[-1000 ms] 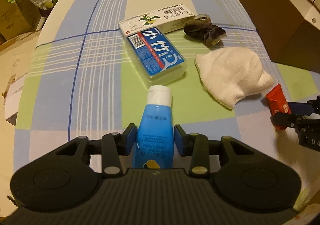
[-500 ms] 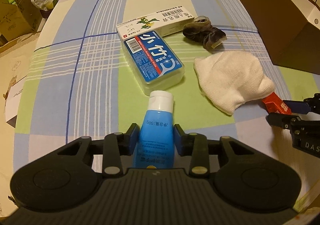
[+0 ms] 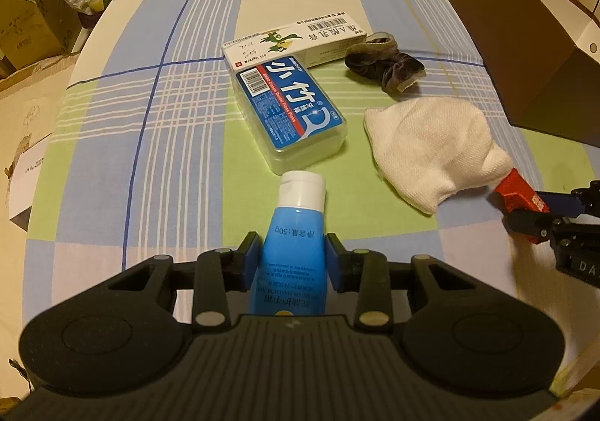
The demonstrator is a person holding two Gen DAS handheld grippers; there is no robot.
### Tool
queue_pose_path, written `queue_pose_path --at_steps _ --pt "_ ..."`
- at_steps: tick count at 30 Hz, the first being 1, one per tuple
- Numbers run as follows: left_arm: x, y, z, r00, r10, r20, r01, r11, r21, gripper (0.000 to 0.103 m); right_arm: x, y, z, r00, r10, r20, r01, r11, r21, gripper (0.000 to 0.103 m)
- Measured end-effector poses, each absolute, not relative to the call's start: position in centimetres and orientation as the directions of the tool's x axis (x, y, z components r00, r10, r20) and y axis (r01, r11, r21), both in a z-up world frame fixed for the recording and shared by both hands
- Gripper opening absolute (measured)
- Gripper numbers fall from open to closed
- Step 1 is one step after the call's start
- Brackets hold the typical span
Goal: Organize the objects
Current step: 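Lift and carry the blue tube and red packet with both tools to the box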
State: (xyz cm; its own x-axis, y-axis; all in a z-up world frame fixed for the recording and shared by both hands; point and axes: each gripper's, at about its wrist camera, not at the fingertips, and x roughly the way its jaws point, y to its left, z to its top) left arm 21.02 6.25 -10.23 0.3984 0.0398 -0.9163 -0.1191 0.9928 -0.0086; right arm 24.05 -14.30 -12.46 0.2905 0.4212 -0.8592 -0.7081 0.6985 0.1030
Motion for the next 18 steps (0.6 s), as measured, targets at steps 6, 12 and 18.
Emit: queue_pose_path --at_steps 6,12,18 --pt "20.6 6.2 -9.8 0.409 0.03 -0.912 -0.117 0.993 -0.02 0.032 24.2 -14.8 -11.7 0.301 0.438 -0.847 -0.701 0.704 0.115 0.025" --pt "20.3 6.0 -8.5 0.436 0.025 -0.9 -0.117 0.993 -0.029 0.032 24.4 -15.5 -10.7 0.308 0.457 -0.834 -0.694 0.708 0.131 0.025" --pt "20.2 5.5 -6.7 0.465 0.011 -0.885 -0.115 0.992 -0.048 0.032 24.6 -16.4 -9.3 0.32 0.483 -0.815 -0.688 0.71 0.151 0.025"
